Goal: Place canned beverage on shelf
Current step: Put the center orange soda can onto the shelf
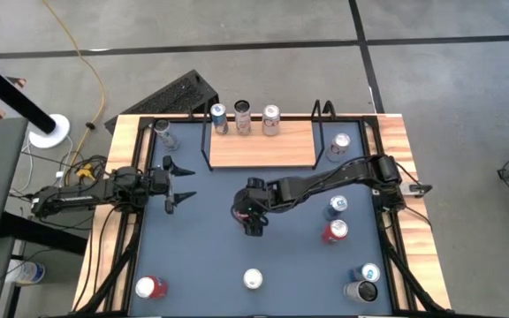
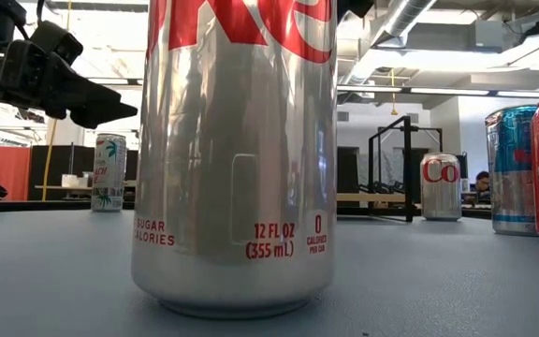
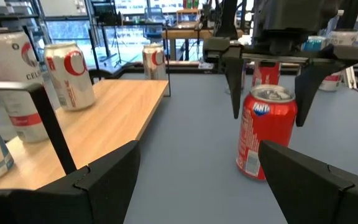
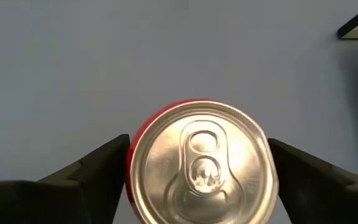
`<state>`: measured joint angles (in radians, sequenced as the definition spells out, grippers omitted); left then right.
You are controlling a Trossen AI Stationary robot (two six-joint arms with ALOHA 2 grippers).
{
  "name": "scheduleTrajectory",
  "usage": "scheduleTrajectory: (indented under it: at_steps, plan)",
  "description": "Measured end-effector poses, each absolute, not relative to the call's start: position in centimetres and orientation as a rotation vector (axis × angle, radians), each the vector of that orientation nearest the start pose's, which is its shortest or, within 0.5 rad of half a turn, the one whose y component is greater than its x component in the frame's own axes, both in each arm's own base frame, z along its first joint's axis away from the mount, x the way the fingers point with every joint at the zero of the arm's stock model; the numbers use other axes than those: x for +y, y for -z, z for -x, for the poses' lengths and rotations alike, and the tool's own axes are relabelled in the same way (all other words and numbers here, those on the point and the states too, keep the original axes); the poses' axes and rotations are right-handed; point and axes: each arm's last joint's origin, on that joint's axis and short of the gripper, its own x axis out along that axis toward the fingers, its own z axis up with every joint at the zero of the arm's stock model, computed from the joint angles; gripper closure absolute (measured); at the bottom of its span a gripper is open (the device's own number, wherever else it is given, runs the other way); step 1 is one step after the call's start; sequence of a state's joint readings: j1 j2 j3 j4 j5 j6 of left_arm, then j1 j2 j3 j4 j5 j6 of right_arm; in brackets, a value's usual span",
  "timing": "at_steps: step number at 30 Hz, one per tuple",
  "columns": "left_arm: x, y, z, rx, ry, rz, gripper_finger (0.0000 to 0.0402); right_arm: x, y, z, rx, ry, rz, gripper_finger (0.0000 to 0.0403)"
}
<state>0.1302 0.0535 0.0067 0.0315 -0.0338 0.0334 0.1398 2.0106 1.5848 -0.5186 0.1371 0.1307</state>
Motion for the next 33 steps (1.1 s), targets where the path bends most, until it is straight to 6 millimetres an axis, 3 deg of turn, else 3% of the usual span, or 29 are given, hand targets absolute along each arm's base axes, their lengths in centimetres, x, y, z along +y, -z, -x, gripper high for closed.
scheduleTrajectory:
  at_steps: [7, 12, 19, 27, 33]
  plan:
    - [1.4, -16.5, -10.0, 0.016, -0.163, -0.033, 0.0083, 5.8, -22.6, -43.5, 0.918, 0.049, 0.002, 0.0116]
    - [1.4, -16.5, -10.0, 0.016, -0.163, -0.033, 0.0083, 5.7, -23.9, -43.2, 0.942, 0.039, 0.027, 0.0128]
    - [1.4, -16.5, -10.0, 0.017, -0.163, -0.033, 0.0083, 4.7, -28.3, -40.9, 0.919, 0.019, 0.082, 0.0130]
    - [1.4, -16.4, -10.0, 0.021, -0.163, -0.032, 0.0083, 1.4, -32.7, -37.2, 0.927, 0.047, 0.131, 0.0131]
    - [1.4, -16.4, -10.0, 0.022, -0.163, -0.032, 0.0083, -3.1, -33.2, -35.4, 1.021, 0.150, 0.081, 0.0132]
